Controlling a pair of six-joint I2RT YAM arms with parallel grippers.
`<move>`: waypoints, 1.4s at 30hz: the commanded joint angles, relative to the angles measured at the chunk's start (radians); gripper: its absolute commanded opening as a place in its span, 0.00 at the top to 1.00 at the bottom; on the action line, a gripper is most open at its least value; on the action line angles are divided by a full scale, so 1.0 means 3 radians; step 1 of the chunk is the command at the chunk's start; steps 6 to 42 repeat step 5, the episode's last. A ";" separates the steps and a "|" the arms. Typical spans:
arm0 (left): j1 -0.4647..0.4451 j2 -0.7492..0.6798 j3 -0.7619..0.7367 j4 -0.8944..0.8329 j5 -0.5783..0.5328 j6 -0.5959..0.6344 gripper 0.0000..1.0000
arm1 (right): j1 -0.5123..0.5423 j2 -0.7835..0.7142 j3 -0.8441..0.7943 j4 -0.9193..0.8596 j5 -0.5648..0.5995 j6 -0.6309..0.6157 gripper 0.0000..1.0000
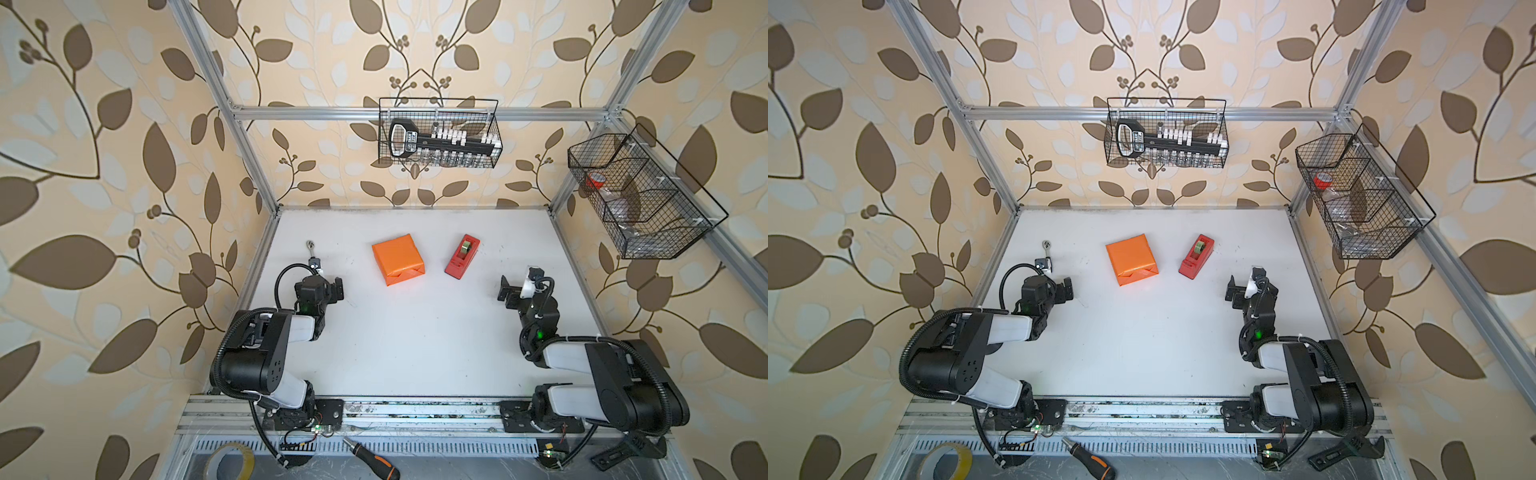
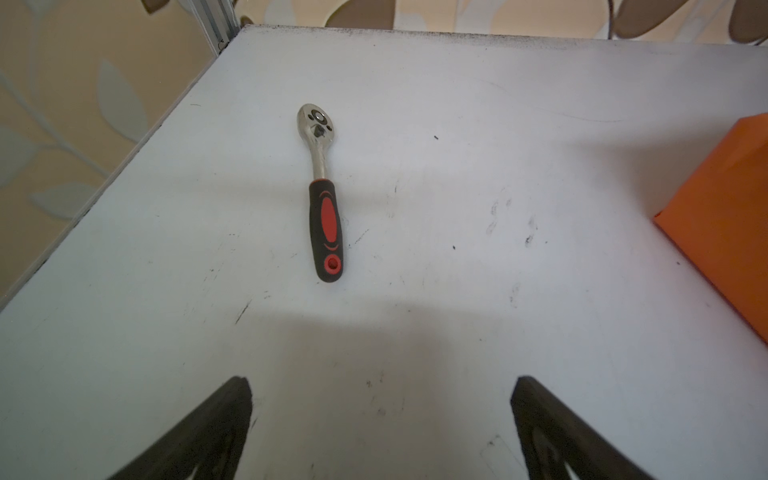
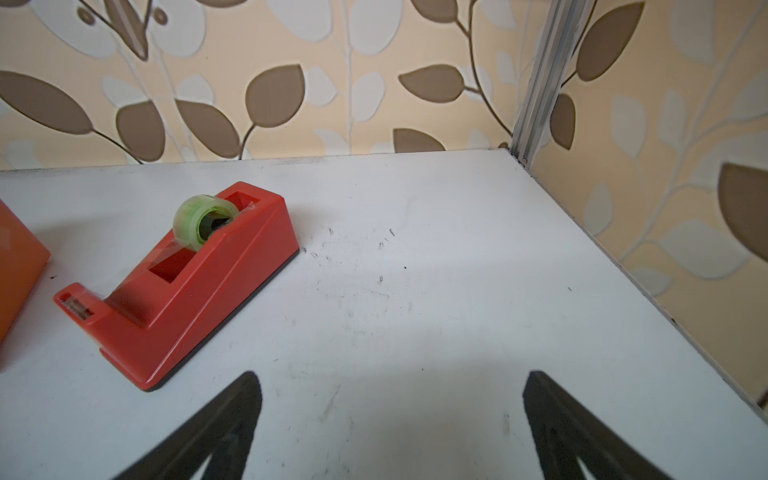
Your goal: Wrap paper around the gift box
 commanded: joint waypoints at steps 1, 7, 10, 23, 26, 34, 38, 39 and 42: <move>0.0006 -0.0053 0.0014 0.0131 0.0033 -0.0018 0.01 | -0.0012 0.0020 0.0029 0.0072 -0.0049 -0.0101 0.00; 0.0006 -0.0053 0.0014 0.0131 0.0033 -0.0017 0.01 | -0.0015 -0.0007 0.0011 0.0072 -0.0053 -0.0090 0.00; 0.0006 -0.0053 0.0014 0.0131 0.0033 -0.0017 0.01 | -0.0015 -0.0007 0.0011 0.0072 -0.0053 -0.0090 0.00; 0.0006 -0.0053 0.0014 0.0131 0.0033 -0.0017 0.01 | -0.0015 -0.0007 0.0011 0.0072 -0.0053 -0.0090 0.00; 0.0006 -0.0053 0.0014 0.0131 0.0033 -0.0017 0.01 | -0.0015 -0.0007 0.0011 0.0072 -0.0053 -0.0090 0.00; 0.0006 -0.0053 0.0014 0.0131 0.0033 -0.0017 0.01 | -0.0015 -0.0007 0.0011 0.0072 -0.0053 -0.0090 0.00; 0.0006 -0.0053 0.0014 0.0131 0.0033 -0.0017 0.01 | -0.0015 -0.0007 0.0011 0.0072 -0.0053 -0.0090 0.00; 0.0006 -0.0053 0.0014 0.0131 0.0033 -0.0017 0.01 | -0.0015 -0.0007 0.0011 0.0072 -0.0053 -0.0090 0.00; 0.0006 -0.0053 0.0014 0.0131 0.0033 -0.0017 0.01 | -0.0015 -0.0007 0.0011 0.0072 -0.0053 -0.0090 0.00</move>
